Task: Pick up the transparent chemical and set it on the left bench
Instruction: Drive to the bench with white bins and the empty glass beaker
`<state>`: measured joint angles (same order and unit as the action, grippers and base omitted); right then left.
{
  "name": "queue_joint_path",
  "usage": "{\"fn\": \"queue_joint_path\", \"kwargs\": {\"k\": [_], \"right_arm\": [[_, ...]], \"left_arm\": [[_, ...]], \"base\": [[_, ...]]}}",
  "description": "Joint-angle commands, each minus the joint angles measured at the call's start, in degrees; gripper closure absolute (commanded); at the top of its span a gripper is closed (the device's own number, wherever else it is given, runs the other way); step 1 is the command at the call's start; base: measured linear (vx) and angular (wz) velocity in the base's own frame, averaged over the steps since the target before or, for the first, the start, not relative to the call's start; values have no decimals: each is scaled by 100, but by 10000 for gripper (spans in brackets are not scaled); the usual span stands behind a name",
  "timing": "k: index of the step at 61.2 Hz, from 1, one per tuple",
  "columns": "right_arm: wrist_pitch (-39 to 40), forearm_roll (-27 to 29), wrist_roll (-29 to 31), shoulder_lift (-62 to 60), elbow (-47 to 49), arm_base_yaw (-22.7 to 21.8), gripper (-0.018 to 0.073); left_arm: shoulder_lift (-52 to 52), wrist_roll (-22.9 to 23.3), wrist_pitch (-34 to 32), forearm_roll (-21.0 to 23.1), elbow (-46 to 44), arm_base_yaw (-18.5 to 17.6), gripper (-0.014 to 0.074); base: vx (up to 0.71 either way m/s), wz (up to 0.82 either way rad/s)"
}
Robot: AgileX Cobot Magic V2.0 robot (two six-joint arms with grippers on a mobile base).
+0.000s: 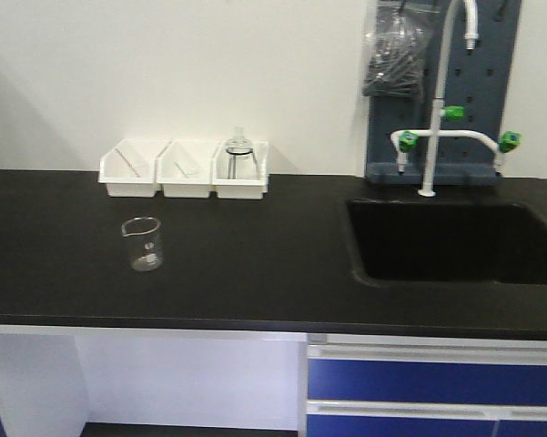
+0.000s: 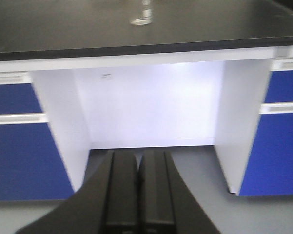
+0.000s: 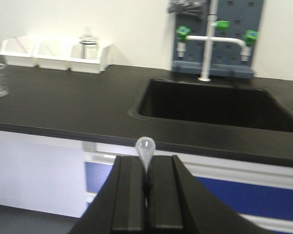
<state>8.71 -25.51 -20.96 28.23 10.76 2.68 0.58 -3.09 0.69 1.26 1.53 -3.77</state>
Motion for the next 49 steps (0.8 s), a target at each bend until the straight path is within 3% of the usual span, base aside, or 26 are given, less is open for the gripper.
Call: {"fn": "queue_joint_path", "kwargs": {"k": [1, 25, 49], "right_arm": [[423, -10, 10, 22, 170, -3, 473], [408, -10, 10, 22, 170, -3, 473], [395, -10, 10, 22, 170, -3, 473]], "left_arm": [[110, 45, -449, 4, 93, -10, 600], [110, 45, -449, 4, 93, -10, 600], [110, 45, -449, 4, 93, -10, 600]], "base": [[18, 60], [22, 50], [29, 29]]}}
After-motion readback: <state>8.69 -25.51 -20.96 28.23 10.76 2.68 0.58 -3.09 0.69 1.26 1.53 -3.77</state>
